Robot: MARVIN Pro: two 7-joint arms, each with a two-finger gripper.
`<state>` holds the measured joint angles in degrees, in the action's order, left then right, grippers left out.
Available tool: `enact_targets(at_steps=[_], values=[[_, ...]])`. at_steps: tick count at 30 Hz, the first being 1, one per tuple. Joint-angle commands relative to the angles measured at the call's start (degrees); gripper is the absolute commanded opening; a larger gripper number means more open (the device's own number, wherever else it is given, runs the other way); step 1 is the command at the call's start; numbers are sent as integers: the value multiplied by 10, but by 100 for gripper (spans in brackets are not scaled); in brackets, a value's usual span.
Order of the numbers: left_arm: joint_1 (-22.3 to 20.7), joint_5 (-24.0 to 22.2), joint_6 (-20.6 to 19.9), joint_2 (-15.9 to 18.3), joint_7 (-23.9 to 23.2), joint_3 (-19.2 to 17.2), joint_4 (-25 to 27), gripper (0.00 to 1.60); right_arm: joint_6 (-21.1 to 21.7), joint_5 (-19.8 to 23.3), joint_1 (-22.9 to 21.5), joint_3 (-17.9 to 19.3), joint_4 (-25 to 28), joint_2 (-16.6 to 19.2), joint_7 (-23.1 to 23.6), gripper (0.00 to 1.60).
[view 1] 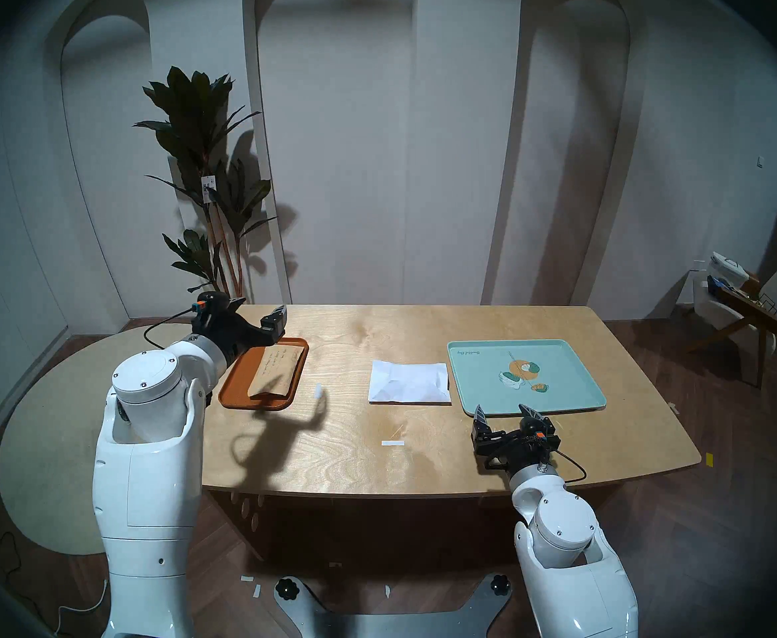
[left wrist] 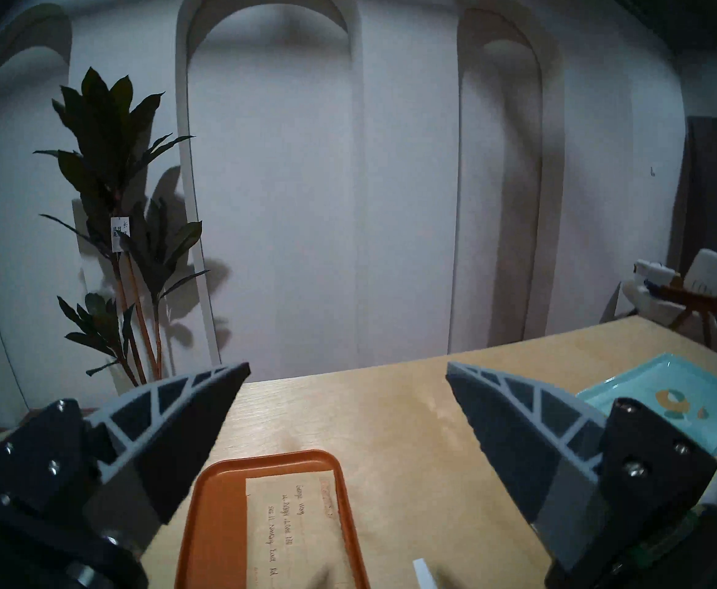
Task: Sort the mail into the trays, one tray per recipient
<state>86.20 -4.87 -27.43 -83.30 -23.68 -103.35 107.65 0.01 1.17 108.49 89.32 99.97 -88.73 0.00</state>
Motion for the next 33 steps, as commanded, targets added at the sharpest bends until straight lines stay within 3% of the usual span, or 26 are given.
enact_targets(at_steps=[1,20,30,33], values=[[-22,-18,1,-42,19,11,14,160,-2,-1,-2,-1,14,1,1,160],[-23,-25,-3,-37,35,24,12,160,-4,6,-5,0,20,0,6,160],[-22,-28,-3,-35,39,25,12,160,30,57,-63,-1,36,-24,13,160],[-22,-29,-4,-34,39,26,12,160,58,108,-79,-7,42,-25,16,160]])
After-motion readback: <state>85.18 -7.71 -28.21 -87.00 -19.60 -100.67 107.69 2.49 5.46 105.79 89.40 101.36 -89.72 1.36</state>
